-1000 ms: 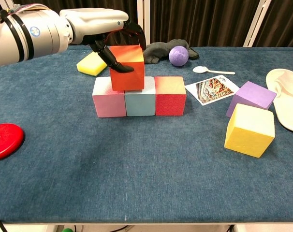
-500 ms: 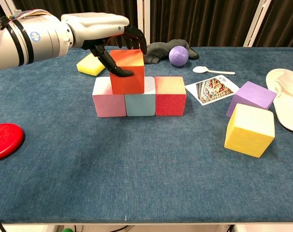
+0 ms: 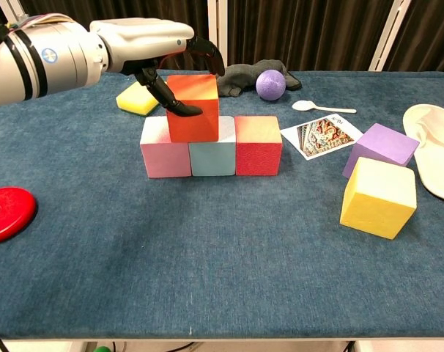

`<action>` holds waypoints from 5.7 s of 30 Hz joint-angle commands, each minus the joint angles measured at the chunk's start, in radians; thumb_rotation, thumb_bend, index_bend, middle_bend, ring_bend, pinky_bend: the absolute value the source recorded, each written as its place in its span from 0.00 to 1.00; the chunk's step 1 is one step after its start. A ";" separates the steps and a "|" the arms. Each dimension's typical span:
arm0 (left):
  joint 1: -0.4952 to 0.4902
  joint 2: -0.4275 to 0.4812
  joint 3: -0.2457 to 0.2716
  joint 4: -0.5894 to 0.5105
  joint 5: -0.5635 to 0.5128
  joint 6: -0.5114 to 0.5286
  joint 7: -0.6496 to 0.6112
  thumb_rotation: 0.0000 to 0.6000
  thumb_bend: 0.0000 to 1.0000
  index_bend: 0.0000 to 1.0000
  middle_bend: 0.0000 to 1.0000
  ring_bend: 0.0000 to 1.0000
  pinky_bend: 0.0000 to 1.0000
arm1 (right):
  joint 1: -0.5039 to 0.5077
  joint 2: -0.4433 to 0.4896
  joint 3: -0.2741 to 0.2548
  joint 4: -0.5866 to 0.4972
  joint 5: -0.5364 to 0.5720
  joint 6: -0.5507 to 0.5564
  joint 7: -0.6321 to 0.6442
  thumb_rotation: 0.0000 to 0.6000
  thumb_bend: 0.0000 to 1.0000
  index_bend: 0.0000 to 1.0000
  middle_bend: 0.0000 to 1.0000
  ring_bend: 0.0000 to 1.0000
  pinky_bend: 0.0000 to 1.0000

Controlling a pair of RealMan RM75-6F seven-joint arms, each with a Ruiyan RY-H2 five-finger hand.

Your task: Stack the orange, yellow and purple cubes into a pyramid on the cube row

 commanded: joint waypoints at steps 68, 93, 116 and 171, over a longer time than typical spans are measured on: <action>0.533 0.418 0.073 -0.320 0.206 0.411 -0.318 0.67 0.18 0.15 0.07 0.08 0.18 | 0.409 -0.096 0.044 -0.275 0.025 -0.389 -0.615 1.00 0.28 0.48 0.42 0.11 0.16; 0.649 0.376 0.094 -0.268 0.330 0.513 -0.407 0.68 0.17 0.15 0.07 0.08 0.18 | 0.915 -0.500 0.420 -0.392 1.180 -0.002 -1.299 1.00 0.28 0.43 0.41 0.14 0.17; 0.662 0.336 0.077 -0.219 0.349 0.494 -0.449 0.68 0.17 0.15 0.07 0.08 0.18 | 1.178 -0.721 0.520 -0.140 1.420 0.172 -1.352 1.00 0.27 0.38 0.40 0.14 0.18; 0.671 0.319 0.047 -0.206 0.292 0.445 -0.452 0.69 0.17 0.15 0.07 0.08 0.16 | 1.051 -0.252 0.208 -0.156 1.020 -0.678 -1.052 1.00 0.01 0.14 0.18 0.00 0.01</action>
